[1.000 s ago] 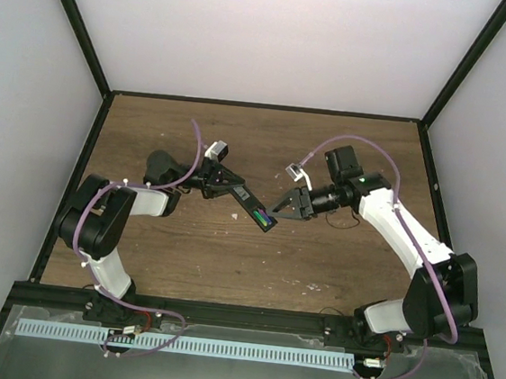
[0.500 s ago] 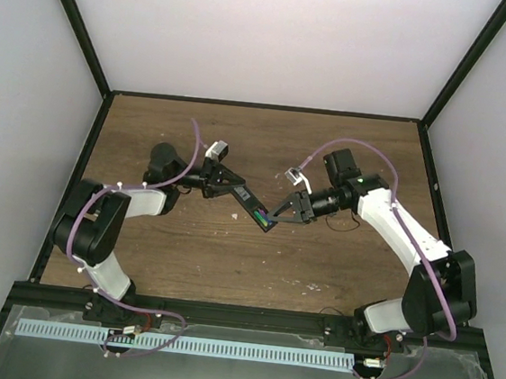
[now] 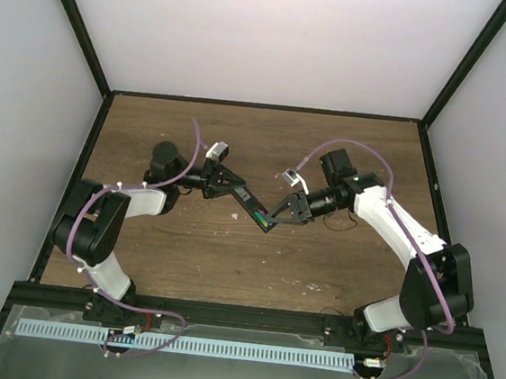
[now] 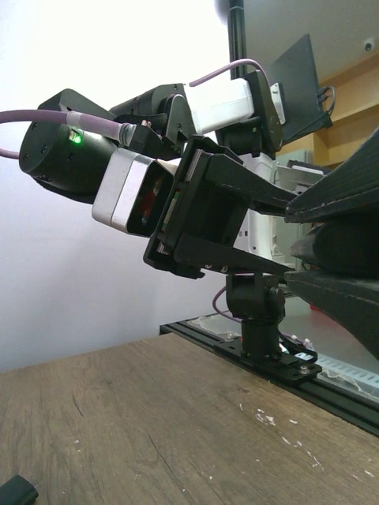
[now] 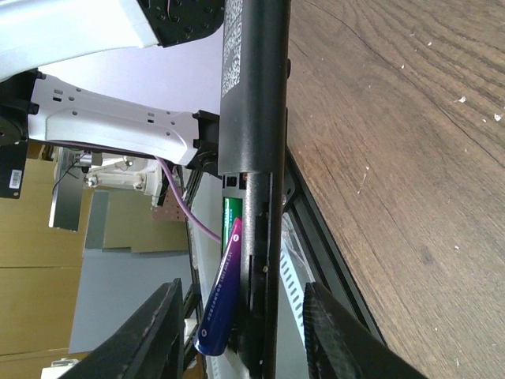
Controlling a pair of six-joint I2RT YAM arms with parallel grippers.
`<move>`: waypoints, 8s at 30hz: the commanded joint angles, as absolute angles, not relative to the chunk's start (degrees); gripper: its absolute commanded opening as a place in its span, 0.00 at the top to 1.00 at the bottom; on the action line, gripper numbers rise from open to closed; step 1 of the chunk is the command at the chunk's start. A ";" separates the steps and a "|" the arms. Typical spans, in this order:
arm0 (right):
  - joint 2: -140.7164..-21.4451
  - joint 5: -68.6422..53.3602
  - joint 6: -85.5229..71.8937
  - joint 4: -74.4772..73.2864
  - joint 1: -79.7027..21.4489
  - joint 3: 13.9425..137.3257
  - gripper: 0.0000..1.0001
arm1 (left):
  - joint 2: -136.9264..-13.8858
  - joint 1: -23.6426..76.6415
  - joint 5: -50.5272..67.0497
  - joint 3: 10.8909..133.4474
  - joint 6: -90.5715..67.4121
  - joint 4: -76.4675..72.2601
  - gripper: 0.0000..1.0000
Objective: Load the batteries into the remote control
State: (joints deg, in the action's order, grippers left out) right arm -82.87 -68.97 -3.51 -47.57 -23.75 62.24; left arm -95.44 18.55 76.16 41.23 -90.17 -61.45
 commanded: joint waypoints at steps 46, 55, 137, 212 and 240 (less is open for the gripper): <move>-86.64 -70.18 -5.49 -41.09 -26.85 66.84 0.85 | -91.05 18.90 75.60 43.13 -83.41 -53.88 1.00; -86.75 -70.97 -3.93 -42.26 -26.98 66.36 0.89 | -90.97 18.85 75.84 43.44 -83.58 -53.89 1.00; -102.63 -4.75 8.15 -26.20 -9.03 59.32 0.42 | -88.94 16.37 61.98 58.69 -29.08 11.14 1.00; -102.72 -26.15 20.63 -18.17 -39.01 59.47 0.84 | -99.56 11.97 47.67 29.74 -37.12 -33.59 1.00; -105.51 -25.27 21.05 -19.21 -40.68 59.76 0.79 | -99.31 11.49 47.84 30.21 -36.03 -31.95 1.00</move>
